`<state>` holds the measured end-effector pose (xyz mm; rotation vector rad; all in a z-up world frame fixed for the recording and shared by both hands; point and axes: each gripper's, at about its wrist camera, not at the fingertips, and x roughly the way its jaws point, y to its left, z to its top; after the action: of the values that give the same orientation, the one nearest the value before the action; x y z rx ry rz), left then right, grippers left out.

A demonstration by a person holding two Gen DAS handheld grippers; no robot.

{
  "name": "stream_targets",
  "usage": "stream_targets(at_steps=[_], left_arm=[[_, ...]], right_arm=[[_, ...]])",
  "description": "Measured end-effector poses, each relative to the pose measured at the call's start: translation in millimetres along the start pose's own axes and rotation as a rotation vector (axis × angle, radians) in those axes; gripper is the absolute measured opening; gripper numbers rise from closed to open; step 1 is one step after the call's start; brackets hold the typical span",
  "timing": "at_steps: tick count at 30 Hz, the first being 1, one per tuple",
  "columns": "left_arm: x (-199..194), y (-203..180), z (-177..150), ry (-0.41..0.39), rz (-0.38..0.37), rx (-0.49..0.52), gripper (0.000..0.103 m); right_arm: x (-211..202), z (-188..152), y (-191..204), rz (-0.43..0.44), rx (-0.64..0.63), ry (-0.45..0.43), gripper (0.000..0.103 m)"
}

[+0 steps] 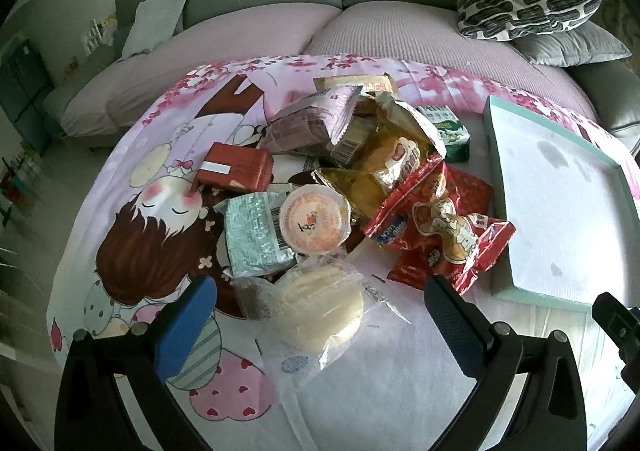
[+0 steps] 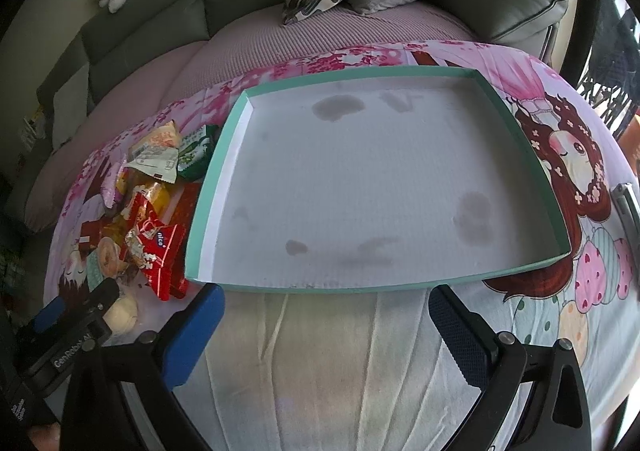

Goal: Organize snacks

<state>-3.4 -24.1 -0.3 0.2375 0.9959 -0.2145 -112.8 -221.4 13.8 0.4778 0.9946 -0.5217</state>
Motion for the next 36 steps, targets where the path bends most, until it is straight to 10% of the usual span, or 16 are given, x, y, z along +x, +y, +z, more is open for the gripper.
stream_targets(at_steps=[26, 36], left_arm=[[-14.8, 19.4, 4.5, -0.039, -0.047, -0.065, 0.103], [-13.4, 66.7, 2.6, -0.024, -0.049, -0.209, 0.103]], right_arm=[[5.2, -1.1, 13.0, -0.054, -0.068, 0.000, 0.103], [-27.8, 0.0, 50.1, 0.133, -0.167, -0.189, 0.103]])
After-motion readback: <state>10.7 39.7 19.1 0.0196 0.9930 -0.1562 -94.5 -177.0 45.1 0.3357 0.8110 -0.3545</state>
